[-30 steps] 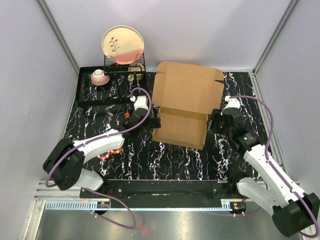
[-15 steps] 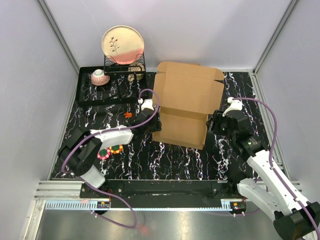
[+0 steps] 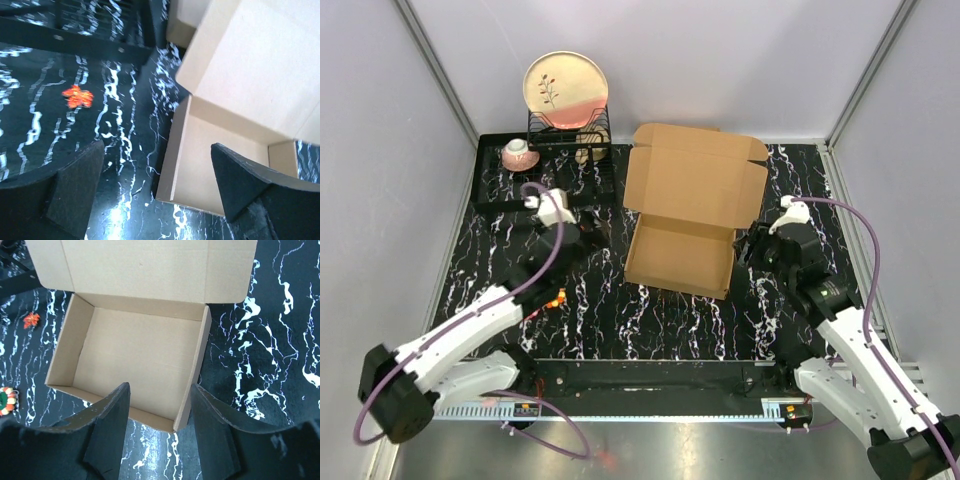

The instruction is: Fold the paper box

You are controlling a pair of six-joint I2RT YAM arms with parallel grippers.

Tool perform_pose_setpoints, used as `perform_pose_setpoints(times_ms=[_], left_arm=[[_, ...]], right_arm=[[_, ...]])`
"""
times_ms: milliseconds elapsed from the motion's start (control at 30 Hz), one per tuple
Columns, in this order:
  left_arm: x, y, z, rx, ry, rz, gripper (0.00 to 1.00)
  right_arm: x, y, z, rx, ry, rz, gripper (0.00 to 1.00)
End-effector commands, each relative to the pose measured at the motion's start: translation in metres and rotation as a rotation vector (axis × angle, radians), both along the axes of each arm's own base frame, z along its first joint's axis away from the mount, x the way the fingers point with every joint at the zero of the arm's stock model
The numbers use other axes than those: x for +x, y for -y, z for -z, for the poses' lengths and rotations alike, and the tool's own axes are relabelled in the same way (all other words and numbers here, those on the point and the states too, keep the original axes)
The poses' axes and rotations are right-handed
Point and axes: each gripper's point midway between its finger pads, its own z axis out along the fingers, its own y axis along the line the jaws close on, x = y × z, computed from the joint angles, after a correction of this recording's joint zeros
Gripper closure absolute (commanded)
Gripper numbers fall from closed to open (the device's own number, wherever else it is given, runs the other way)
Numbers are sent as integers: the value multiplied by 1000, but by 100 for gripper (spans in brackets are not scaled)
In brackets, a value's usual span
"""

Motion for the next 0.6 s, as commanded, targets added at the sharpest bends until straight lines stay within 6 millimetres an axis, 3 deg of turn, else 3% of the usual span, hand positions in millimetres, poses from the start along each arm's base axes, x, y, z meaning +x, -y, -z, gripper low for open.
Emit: perform_pose_setpoints(times_ms=[0,167,333,467,567], left_arm=[[-34,-64,46,113,-175,-235,9],[-75,-92,104,125,-427,-392,8],[-117,-118,131,114,-618,-597,9],[-126,-130,138,112,-635,-724,9],[-119,-129,149,127,-657,-732,9]], right_arm=[[2,-10,-20,67,78,-26,42],[1,-14,-15,69,66,-54,43],[-1,-17,-16,90,83,-65,42],[1,-21,-14,97,78,-79,43],[0,-23,-13,107,74,-86,43]])
